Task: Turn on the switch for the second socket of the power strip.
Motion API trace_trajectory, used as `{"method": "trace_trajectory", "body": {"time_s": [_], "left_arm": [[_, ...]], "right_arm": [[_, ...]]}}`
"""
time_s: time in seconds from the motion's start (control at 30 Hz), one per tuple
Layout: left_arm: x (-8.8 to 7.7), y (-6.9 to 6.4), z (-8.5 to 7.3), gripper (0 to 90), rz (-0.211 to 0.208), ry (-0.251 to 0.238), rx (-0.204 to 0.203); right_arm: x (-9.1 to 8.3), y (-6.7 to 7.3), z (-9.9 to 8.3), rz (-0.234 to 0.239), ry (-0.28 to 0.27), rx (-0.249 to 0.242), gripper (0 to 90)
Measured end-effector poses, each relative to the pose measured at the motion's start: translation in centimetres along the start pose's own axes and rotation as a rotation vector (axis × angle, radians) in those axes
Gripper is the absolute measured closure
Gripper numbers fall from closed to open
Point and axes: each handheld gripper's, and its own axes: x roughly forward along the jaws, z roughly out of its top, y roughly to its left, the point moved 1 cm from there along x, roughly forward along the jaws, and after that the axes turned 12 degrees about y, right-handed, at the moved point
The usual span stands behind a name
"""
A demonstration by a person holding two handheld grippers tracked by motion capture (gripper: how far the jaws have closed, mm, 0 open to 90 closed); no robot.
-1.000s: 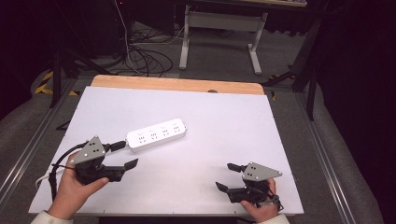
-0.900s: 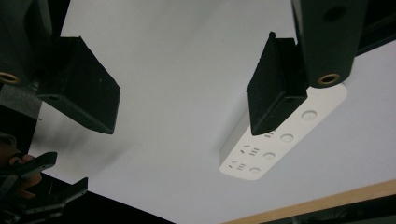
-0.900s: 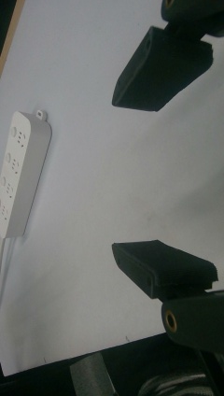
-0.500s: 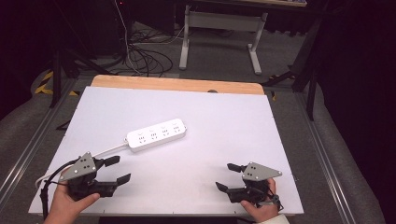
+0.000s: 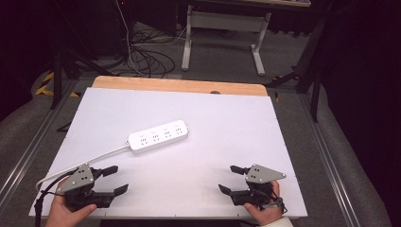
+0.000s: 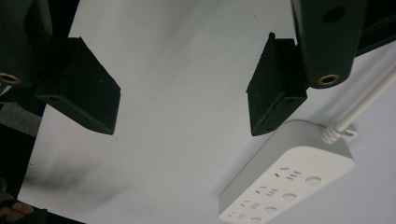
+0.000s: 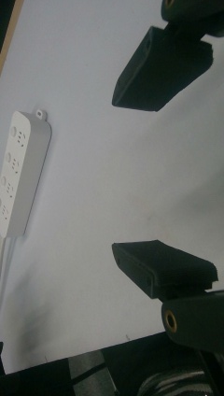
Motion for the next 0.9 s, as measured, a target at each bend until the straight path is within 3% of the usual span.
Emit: {"method": "trace_trajectory", "body": {"time_s": [0.2,0.27,0.5,0.6,0.9], "left_arm": [[0.16,0.39,-0.85,26.7,-0.016,0.001,-0.051],[-0.04,0.49,-0.65,26.7,0.018,-0.005,-0.038],[-0.07,0.15,-0.43,27.3,0.022,-0.027,0.021],[-0.05,0.09,-0.33,27.2,0.048,-0.026,0.046],[-0.47,0.45,-0.3,26.3,0.016,-0.063,-0.023]], "right_arm": [[-0.03,-0.05,-0.01,0.002,-0.001,0.002,25.2],[-0.02,-0.05,-0.01,0.002,0.0,0.0,25.3],[-0.11,-0.11,-0.03,0.003,-0.005,0.002,25.3],[-0.06,-0.13,-0.03,0.003,-0.003,0.003,25.3],[0.02,-0.18,-0.05,0.002,-0.001,0.006,25.3]]}}
